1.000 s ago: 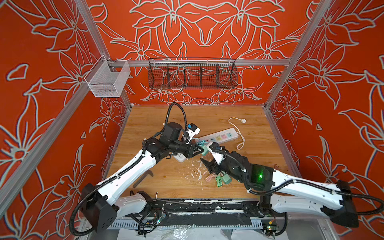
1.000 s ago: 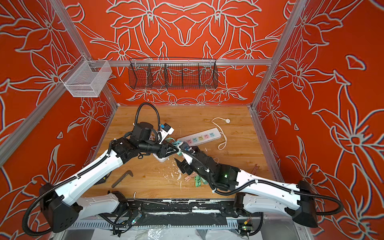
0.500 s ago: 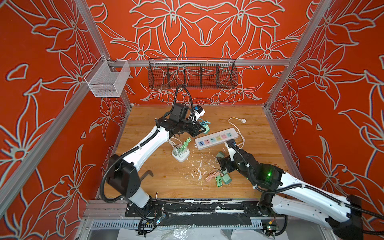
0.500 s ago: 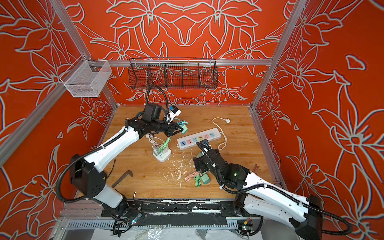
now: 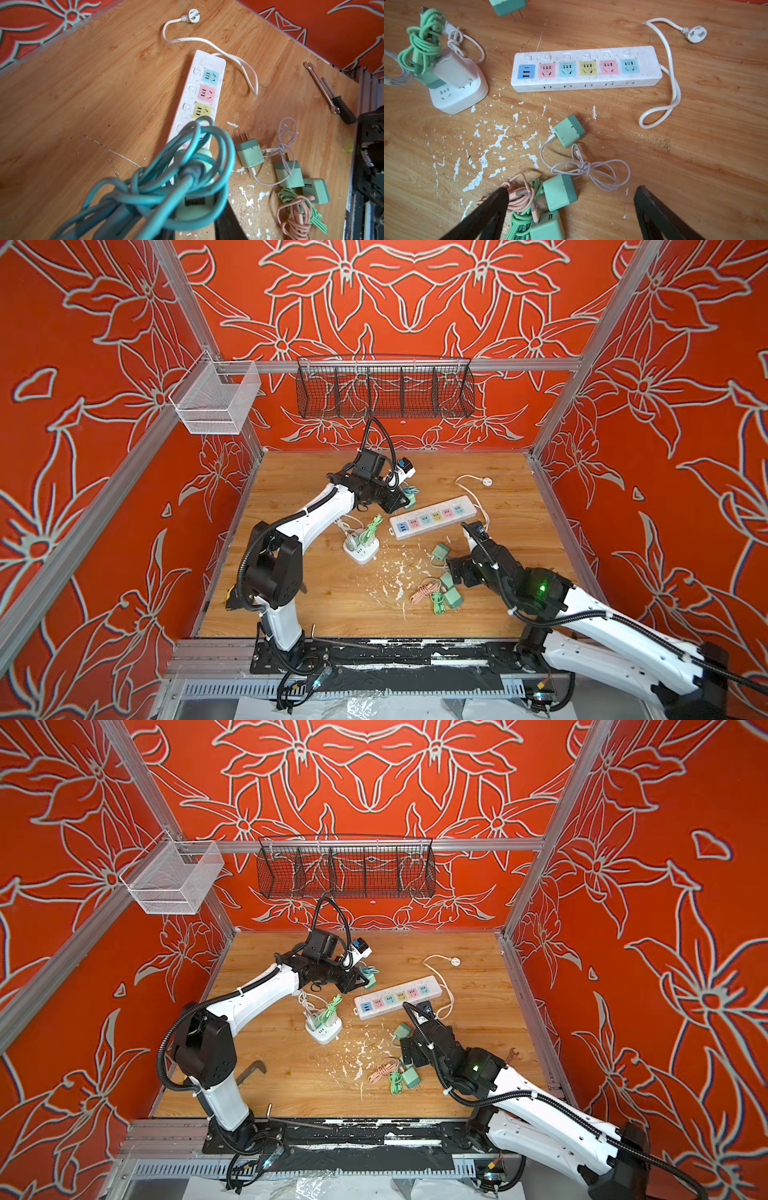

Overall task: Insert the plug
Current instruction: 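Carry the mint charger over the power strip with left gripper while right arm withdraws, then lower the mint charger prongs into a power strip outlet with the left gripper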

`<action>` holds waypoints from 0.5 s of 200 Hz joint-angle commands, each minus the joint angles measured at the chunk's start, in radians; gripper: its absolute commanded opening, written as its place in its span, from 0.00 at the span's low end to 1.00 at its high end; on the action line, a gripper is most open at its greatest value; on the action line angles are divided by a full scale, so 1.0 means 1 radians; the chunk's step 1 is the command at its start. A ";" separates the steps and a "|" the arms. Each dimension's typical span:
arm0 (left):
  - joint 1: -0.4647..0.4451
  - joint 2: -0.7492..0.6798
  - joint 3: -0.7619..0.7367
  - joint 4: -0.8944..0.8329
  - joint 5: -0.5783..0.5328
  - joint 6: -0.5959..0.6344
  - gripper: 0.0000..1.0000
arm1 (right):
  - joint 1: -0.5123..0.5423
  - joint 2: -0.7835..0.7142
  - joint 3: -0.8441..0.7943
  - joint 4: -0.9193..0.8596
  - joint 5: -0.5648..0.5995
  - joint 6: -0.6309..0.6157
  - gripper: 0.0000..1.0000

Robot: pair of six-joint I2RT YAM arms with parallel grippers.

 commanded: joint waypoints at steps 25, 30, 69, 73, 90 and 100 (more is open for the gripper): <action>0.000 0.032 -0.073 0.162 0.011 -0.009 0.00 | -0.027 0.047 0.020 -0.050 -0.068 0.036 0.98; -0.001 0.037 -0.074 0.163 0.011 -0.008 0.00 | -0.028 0.052 0.022 -0.051 -0.074 0.036 0.98; -0.007 0.059 -0.097 0.192 0.032 -0.004 0.00 | -0.037 0.059 0.035 -0.072 -0.101 0.041 0.98; -0.009 0.061 -0.101 0.199 0.023 -0.007 0.00 | -0.037 0.059 0.035 -0.076 -0.102 0.041 0.98; -0.022 0.075 -0.105 0.209 -0.022 -0.014 0.00 | -0.039 0.050 0.032 -0.089 -0.112 0.045 0.98; -0.034 0.082 -0.108 0.212 -0.048 -0.009 0.00 | -0.039 0.042 0.028 -0.092 -0.121 0.047 0.98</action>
